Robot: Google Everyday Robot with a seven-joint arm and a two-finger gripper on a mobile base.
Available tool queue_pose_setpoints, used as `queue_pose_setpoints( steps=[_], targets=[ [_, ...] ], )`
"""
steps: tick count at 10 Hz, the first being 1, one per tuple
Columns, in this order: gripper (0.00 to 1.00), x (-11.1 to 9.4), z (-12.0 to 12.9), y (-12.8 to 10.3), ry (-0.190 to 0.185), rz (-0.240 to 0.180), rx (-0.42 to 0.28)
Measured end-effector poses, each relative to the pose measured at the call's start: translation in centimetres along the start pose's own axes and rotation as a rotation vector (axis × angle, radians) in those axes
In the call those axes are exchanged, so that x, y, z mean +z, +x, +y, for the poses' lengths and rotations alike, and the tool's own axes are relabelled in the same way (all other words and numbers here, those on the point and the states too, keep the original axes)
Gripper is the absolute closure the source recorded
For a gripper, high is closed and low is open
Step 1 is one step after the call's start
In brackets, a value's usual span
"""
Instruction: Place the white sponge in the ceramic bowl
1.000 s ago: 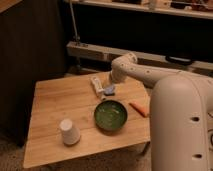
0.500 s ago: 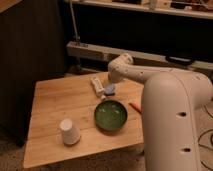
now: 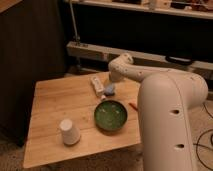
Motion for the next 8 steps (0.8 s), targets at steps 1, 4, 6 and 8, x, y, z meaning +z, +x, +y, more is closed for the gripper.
queue_pose_setpoints(
  steps=[1, 4, 6, 8],
  targets=[
    [0.51, 0.1, 0.0, 0.0, -0.016, -0.002, 0.000],
    [0.52, 0.0, 0.4, 0.2, -0.063, -0.005, -0.001],
    [0.45, -0.2, 0.9, 0.4, -0.094, -0.009, 0.000],
    [0.31, -0.5, 1.8, 0.5, -0.109, -0.014, -0.012]
  ],
)
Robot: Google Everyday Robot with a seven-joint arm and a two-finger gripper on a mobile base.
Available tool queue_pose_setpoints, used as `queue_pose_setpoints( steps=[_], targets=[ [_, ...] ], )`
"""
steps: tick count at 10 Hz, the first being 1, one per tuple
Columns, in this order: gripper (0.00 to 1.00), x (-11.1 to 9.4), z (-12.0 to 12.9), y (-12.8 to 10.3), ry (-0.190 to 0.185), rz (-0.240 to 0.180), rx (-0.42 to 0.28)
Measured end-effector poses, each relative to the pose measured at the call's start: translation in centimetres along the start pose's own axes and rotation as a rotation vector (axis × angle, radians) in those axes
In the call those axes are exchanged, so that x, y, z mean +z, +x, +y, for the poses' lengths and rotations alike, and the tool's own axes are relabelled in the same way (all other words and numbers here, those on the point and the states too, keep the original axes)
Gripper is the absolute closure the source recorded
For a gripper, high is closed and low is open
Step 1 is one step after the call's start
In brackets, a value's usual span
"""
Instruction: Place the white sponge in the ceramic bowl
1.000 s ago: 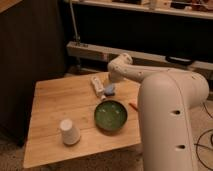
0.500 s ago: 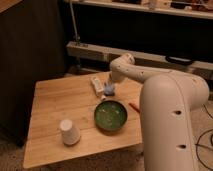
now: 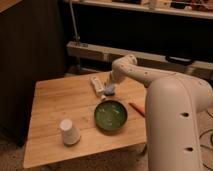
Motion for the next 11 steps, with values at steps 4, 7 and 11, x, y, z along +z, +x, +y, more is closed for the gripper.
queue_pose_setpoints(
  steps=[4, 7, 11],
  targets=[
    [0.30, 0.5, 0.8, 0.2, 0.004, 0.008, -0.014],
    [0.30, 0.9, 0.3, 0.3, 0.011, 0.016, -0.003],
    [0.30, 1.9, -0.8, 1.0, 0.052, 0.043, 0.006]
  ],
)
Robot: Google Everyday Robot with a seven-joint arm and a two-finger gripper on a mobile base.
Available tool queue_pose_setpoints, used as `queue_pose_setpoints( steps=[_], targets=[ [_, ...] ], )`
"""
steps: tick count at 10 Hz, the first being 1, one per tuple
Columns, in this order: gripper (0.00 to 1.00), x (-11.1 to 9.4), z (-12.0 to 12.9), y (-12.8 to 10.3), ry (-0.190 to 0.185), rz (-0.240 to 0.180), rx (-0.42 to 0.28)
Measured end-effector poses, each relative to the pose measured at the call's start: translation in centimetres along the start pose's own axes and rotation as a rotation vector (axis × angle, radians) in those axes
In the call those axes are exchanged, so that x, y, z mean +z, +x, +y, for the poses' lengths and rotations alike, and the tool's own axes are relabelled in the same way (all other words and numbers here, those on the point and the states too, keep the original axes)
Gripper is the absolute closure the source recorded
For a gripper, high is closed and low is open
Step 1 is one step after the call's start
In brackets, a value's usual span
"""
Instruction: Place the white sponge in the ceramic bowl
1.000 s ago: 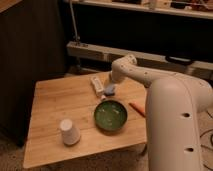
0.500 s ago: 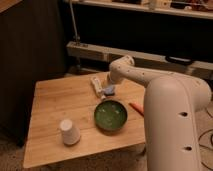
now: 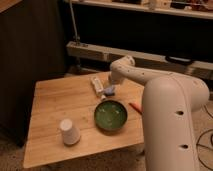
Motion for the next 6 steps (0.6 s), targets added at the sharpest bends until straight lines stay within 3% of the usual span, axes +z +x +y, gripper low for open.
queue_pose_setpoints(
  steps=[6],
  targets=[
    [0.30, 1.8, -0.9, 0.9, 0.042, 0.033, 0.003]
  ],
)
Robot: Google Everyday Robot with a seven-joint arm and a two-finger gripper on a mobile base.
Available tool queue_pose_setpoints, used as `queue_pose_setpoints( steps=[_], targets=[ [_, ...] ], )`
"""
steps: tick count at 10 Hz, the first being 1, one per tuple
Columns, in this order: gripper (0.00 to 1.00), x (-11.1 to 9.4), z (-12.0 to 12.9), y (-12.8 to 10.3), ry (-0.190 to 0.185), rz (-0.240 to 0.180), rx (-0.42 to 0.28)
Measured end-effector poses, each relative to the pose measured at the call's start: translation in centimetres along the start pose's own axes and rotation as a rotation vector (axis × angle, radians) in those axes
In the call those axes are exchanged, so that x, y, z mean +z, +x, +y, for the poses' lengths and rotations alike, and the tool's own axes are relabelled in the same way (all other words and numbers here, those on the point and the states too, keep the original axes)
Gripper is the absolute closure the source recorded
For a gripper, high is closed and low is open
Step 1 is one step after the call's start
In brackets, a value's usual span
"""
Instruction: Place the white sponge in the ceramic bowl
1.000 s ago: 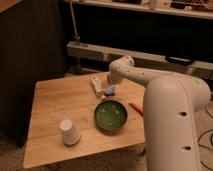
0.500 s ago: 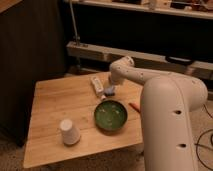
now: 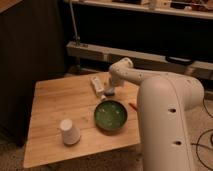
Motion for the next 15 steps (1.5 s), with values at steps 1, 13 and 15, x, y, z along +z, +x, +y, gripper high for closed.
queue_pose_setpoints(
  steps=[1, 13, 15],
  targets=[
    [0.30, 0.3, 0.2, 0.0, -0.001, 0.003, -0.001],
    [0.38, 3.2, 4.4, -0.2, -0.044, 0.050, -0.029],
    [0.55, 3.4, 4.0, -0.1, -0.031, 0.065, -0.017]
  ],
)
